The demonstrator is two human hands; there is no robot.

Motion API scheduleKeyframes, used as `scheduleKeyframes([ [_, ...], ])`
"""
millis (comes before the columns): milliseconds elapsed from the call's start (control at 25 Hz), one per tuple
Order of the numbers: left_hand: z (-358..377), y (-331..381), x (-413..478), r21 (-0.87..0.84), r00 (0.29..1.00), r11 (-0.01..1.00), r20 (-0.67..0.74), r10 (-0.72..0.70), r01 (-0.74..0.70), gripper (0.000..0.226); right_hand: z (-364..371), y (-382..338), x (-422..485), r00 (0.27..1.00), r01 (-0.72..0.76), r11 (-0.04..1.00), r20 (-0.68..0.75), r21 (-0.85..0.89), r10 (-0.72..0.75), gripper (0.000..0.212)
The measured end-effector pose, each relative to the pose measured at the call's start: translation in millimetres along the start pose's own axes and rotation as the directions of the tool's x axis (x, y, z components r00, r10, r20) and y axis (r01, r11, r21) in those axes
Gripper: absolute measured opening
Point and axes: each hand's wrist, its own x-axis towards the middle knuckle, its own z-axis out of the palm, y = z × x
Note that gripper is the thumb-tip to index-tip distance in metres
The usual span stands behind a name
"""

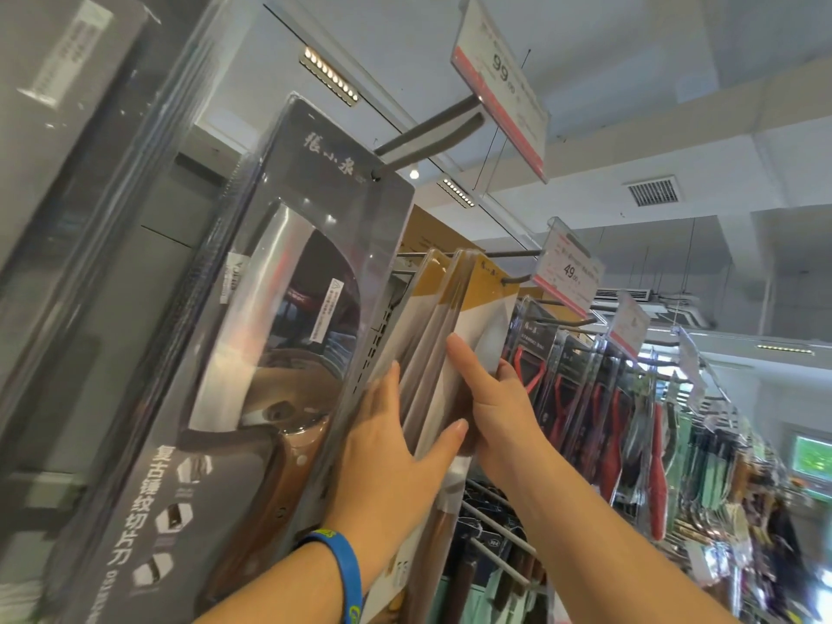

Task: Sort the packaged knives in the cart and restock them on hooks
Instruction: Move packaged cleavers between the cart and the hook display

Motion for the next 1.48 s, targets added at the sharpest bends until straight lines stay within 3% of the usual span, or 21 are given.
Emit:
scheduleKeyframes([
  [80,-4.3,0.3,7.7,0.053,1.0,0.998,0.014,-0.021,0.02,0.111,0.8,-2.0,0.5,1.0,-0.002,1.0,0.017,-0.024,0.003,0.109],
  [160,-6.7,-2.6,13.8,0.062,0.983,0.988,0.104,-0.15,0.144,0.127,3.0,-3.2,-0.2,0.998,-0.032,0.999,0.057,-0.022,0.033,0.113],
  [320,-5.4,-10.6,18.5,-0.088,0.909,0.93,0.264,-0.323,0.356,0.142,1.7,-0.1,-0.2,0.994,-0.048,0.999,0.096,-0.001,0.048,0.111],
  [680,0.0,-16.4,23.7,-0.167,0.958,0.949,0.155,-0.243,0.268,0.14,3.4,3.9,-1.3,0.994,-0.06,0.997,0.095,0.056,0.055,0.105],
  [880,-5.1,-14.2,30.8,-0.23,0.928,0.908,0.213,-0.305,0.351,0.148,7.0,4.8,-3.6,0.996,-0.076,0.997,0.05,0.019,0.075,0.108],
  [1160,-3.0,-12.2,15.3,-0.167,0.97,0.965,0.169,-0.173,0.202,0.109,6.4,6.7,-9.9,0.999,-0.015,0.999,-0.031,0.034,0.016,0.102],
  [1320,-2.6,-16.2,19.0,-0.244,0.973,0.942,0.07,-0.219,0.23,0.066,8.6,3.6,-16.5,0.999,0.021,1.0,-0.043,0.01,-0.02,0.108],
  [1480,-4.5,-25.7,22.3,-0.236,0.98,0.952,0.016,-0.198,0.196,0.041,8.7,1.0,-25.3,0.958,0.156,0.95,-0.191,-0.269,-0.211,0.136],
])
